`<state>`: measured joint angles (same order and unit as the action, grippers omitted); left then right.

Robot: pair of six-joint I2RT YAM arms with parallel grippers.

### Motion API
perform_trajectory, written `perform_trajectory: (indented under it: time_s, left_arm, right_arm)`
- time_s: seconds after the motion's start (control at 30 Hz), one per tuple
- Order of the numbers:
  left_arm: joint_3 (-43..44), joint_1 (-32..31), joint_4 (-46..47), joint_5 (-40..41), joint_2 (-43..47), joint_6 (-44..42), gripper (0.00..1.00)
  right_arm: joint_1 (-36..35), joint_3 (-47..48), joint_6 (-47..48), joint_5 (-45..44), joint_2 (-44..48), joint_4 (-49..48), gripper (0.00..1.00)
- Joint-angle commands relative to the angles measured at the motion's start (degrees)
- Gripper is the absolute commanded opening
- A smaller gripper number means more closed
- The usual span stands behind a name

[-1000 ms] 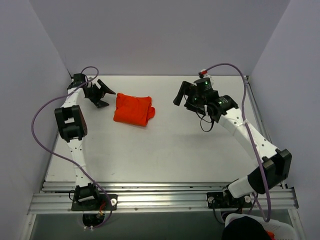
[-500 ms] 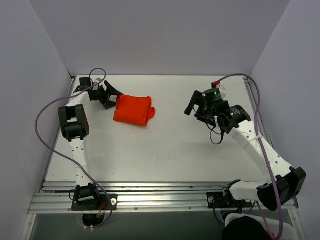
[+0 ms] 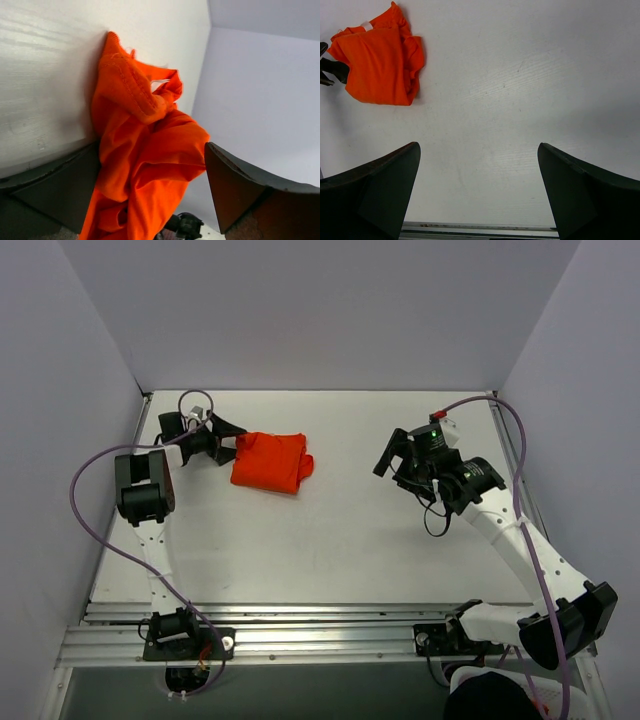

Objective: Fold and stack the t-shirts
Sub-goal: Neatly place the folded tshirt to the corner

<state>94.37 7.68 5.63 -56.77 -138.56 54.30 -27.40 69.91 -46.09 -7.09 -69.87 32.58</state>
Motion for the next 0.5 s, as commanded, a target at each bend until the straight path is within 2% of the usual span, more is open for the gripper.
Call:
perform_trajectory:
  time_s: [0.0,0.1,0.23,0.37,0.47]
  left_arm:
    - [-5.5,1.7,25.9,-0.1,-3.0,16.3,0.94]
    - [-6.2,1.4,32.5,-1.7,-3.9,19.3,0.94]
    - [-7.8,0.7,28.7,-2.2,-1.9,14.5,0.95]
    - [-9.3,-0.2,29.6,-3.3,-1.0,13.5,0.97]
    - [-8.6,-1.2,21.5,-3.2,0.3,6.1,0.98]
  right_arm:
    - [0.2,-0.1,-0.8,-1.6,1.8,1.7,1.0]
    - [0.2,-0.2,-0.8,-1.6,1.8,1.9,1.0]
    - [0.1,-0.1,-1.0,-1.5,1.2,1.4,1.0]
    - [0.1,0.0,-1.1,-1.0,-0.4,0.9,1.0]
    - [0.1,-0.4,-1.4,-0.8,-1.1,0.5,1.0]
